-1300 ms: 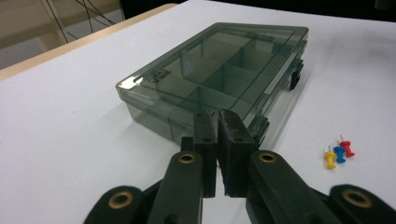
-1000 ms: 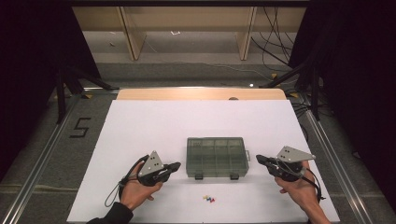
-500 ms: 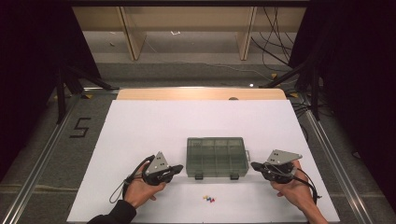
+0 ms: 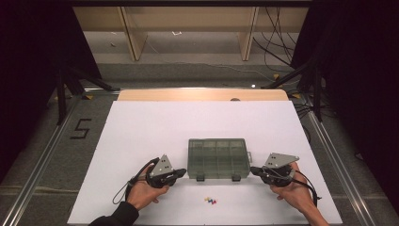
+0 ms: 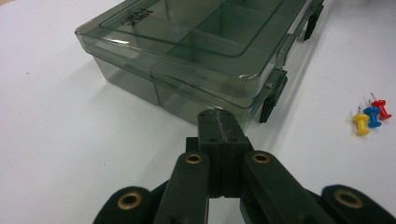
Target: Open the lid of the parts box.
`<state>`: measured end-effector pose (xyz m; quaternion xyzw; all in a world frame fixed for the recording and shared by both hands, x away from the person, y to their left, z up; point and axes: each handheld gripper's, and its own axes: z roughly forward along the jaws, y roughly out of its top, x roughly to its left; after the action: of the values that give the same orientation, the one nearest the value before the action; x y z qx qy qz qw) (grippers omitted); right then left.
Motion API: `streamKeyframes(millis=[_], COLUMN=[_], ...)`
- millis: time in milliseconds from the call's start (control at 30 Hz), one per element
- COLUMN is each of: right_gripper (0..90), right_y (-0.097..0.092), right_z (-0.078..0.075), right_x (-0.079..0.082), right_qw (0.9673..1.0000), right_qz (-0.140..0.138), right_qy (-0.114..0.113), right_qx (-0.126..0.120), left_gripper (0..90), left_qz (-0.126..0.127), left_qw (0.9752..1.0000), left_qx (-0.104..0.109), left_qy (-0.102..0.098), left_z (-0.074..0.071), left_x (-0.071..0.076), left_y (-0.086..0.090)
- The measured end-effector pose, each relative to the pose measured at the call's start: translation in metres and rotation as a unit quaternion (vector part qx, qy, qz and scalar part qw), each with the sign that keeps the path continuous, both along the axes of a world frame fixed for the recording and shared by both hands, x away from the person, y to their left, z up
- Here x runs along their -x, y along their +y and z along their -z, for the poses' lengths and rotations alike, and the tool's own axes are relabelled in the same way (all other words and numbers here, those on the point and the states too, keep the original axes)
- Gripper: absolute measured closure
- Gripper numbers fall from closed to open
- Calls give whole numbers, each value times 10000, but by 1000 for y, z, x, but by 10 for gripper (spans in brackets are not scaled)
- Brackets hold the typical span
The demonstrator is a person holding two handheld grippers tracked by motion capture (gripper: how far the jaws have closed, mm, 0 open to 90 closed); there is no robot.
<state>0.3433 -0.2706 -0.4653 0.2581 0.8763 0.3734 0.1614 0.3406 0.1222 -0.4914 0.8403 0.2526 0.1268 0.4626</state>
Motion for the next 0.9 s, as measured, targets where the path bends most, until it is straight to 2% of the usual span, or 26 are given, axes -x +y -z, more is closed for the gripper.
streamKeyframes(millis=[367, 567, 667, 767, 900], right_gripper=[897, 895, 895, 891, 890], right_y=[4, 5, 6, 7, 7], right_z=[-3, -5, -6, -8, -11], right_x=[0, -1, -3, -4, -6], right_qw=[9999, 9997, 9995, 9990, 9983], right_qz=[-36, -12, -5, 0, 21], right_qy=[-137, -212, -254, -329, -441], right_qx=[-53, -144, -192, -289, -377], left_gripper=[898, 898, 898, 898, 898], left_qz=[-12, -31, -52, -86, -130], left_qw=[9998, 9993, 9990, 9986, 9980], left_qx=[160, 196, 288, 217, 316], left_qy=[-124, -315, -343, -468, -529], left_z=[-6, -11, -12, -14, -17], left_x=[-1, -2, -3, -4, -7], left_y=[-4, -8, -10, -11, -12])
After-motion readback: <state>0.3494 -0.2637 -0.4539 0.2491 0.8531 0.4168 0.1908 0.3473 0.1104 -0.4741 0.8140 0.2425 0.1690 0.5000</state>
